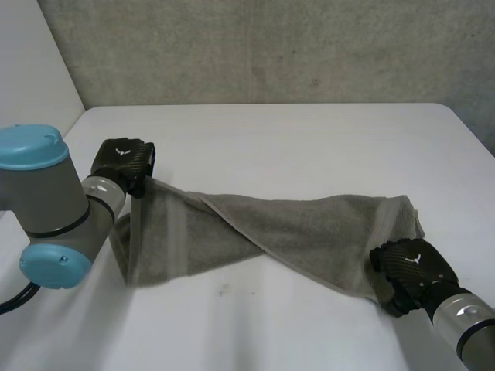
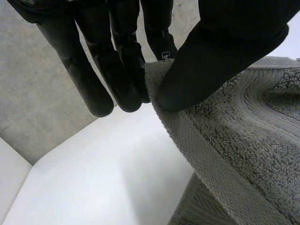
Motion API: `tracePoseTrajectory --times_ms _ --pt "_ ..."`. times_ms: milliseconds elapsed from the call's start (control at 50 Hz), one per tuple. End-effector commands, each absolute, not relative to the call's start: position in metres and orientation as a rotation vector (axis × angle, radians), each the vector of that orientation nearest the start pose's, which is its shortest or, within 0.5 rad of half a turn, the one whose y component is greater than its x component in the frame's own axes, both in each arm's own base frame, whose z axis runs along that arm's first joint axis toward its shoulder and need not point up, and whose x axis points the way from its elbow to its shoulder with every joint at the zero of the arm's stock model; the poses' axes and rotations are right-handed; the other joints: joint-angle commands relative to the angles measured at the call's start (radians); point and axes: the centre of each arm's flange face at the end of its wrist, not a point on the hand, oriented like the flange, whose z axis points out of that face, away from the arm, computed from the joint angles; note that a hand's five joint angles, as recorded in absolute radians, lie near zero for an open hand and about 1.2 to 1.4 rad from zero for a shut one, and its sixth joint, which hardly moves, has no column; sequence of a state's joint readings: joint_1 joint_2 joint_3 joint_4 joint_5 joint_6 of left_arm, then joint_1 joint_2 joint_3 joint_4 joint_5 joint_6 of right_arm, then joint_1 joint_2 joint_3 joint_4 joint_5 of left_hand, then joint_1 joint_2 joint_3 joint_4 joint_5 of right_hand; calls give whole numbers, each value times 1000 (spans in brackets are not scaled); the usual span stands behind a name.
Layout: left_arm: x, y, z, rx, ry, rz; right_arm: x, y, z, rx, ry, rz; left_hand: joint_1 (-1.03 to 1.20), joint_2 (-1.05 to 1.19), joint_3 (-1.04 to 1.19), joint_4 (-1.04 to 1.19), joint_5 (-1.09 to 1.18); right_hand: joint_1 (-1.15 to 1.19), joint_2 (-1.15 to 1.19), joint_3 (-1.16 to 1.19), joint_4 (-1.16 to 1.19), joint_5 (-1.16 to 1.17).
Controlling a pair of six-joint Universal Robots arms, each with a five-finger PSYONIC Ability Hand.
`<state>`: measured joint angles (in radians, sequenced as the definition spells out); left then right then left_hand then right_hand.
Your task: Fold the towel.
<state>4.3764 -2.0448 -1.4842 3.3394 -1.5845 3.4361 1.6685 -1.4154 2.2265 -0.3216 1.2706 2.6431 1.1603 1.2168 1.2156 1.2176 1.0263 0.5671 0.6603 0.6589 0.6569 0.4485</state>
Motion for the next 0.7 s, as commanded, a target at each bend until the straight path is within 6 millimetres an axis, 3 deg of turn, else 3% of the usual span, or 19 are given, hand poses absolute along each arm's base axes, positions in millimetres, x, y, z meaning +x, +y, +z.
tracePoseTrajectory --times_ms 20,40,80,360,400,420,460,700 --pt "-249 -319 187 743 2318 -2013 181 -215 119 -1003 2416 -1643 236 180 181 179 195 576 483 485 487 520" --pt "-249 -319 187 743 2318 -2013 181 -215 119 -1003 2416 -1643 236 180 181 179 195 578 485 486 488 522" --pt "-249 -319 186 743 2319 -2011 181 -220 119 -1002 2411 -1656 236 180 181 179 195 828 735 736 738 772" --pt "-249 -319 187 745 2318 -2014 180 -236 132 -979 2405 -1716 236 180 181 179 195 829 736 737 739 773" --pt "-249 -319 187 743 2318 -2013 180 -230 130 -961 2438 -1628 236 180 181 179 195 532 439 441 443 476" --pt "-249 -319 187 743 2318 -2013 180 -230 130 -961 2438 -1628 236 180 181 179 195 531 438 439 441 475" --pt "-249 -319 187 743 2318 -2013 178 -223 129 -944 2482 -1536 236 180 181 179 195 136 43 44 46 80" --pt "-249 -319 186 746 2321 -2010 178 -206 122 -917 2522 -1409 236 180 181 179 195 -15 -108 -107 -105 -71"
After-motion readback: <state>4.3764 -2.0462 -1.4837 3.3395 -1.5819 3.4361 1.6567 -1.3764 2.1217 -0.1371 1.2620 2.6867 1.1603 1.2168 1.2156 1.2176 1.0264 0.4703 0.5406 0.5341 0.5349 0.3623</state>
